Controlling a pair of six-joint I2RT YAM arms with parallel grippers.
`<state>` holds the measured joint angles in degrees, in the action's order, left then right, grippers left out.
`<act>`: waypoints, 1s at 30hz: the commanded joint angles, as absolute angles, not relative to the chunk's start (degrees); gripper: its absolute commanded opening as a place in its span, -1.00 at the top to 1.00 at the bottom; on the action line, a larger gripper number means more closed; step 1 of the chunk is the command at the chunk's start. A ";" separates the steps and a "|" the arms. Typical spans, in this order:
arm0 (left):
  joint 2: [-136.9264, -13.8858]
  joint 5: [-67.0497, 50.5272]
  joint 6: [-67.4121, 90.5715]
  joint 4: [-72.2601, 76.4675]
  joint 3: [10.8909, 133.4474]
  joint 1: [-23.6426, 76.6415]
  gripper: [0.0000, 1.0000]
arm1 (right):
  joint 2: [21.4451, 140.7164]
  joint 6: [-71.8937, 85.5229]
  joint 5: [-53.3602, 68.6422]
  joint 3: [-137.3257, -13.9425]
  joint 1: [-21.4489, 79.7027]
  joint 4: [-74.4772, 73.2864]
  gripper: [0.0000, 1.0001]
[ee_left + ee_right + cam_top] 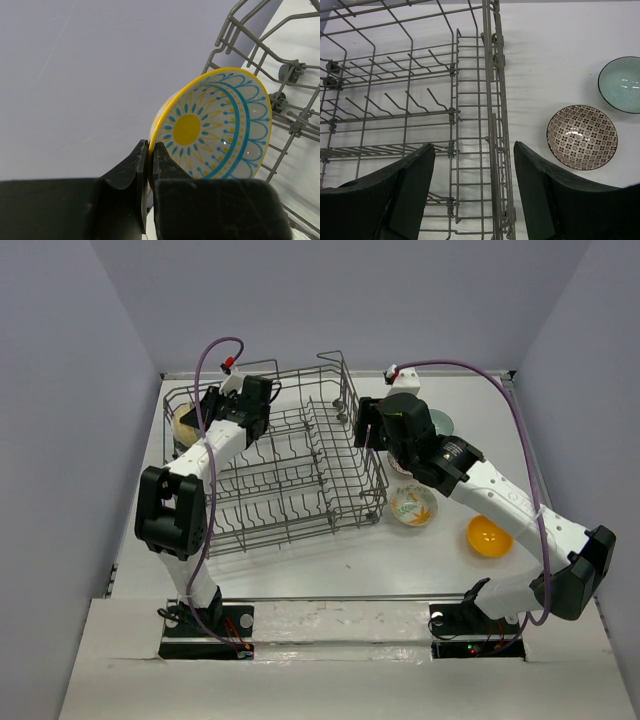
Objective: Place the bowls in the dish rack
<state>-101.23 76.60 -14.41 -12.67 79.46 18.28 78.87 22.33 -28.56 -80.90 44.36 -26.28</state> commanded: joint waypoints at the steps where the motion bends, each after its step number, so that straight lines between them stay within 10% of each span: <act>1: -101.07 80.95 -16.52 -9.84 78.93 18.46 1.00 | 76.73 22.94 -30.23 -80.60 44.91 -23.29 -0.40; 30: -105.29 76.73 -23.90 -4.39 76.29 18.98 1.00 | 76.29 22.76 -30.41 -79.89 44.91 -23.03 -0.41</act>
